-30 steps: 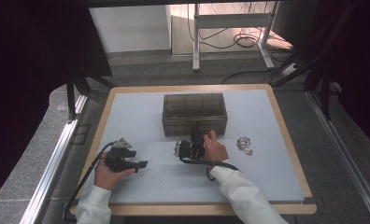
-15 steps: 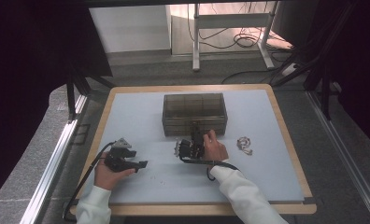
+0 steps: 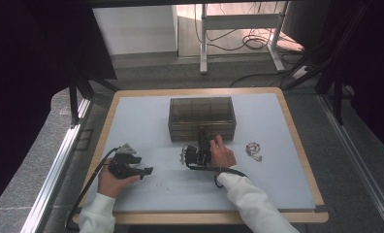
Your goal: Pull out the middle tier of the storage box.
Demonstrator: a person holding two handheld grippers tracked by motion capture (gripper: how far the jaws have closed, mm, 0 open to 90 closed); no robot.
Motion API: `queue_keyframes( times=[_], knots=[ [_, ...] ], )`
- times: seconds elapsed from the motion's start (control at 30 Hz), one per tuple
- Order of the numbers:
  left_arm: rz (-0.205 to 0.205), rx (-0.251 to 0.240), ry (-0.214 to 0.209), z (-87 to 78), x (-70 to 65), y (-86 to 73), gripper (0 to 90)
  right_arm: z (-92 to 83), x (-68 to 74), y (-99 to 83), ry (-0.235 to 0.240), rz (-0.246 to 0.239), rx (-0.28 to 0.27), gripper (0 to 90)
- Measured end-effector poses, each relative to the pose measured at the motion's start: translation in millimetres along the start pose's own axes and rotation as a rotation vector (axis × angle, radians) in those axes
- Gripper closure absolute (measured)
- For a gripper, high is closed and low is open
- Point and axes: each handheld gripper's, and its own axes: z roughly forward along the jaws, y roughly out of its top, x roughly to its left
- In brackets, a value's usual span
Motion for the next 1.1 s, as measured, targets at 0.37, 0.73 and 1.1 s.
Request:
queue_keyframes(
  times=[0.37, 0.73, 1.1],
  knots=[
    [0.0, 0.0, 0.0, 0.1, 0.4, -0.2, 28.7, -0.1, 1.3, 1.5, -0.029, -0.029, 0.002, 75.3],
    [-0.003, -0.002, 0.002, -0.5, 1.0, -0.7, 28.7, 1.5, 2.8, 1.9, -0.026, -0.021, -0.021, 79.1],
    [-0.002, -0.002, 0.003, -0.8, 1.3, -0.7, 28.7, -1.6, 2.5, 3.2, -0.021, -0.02, 0.002, 79.7]
  ],
)
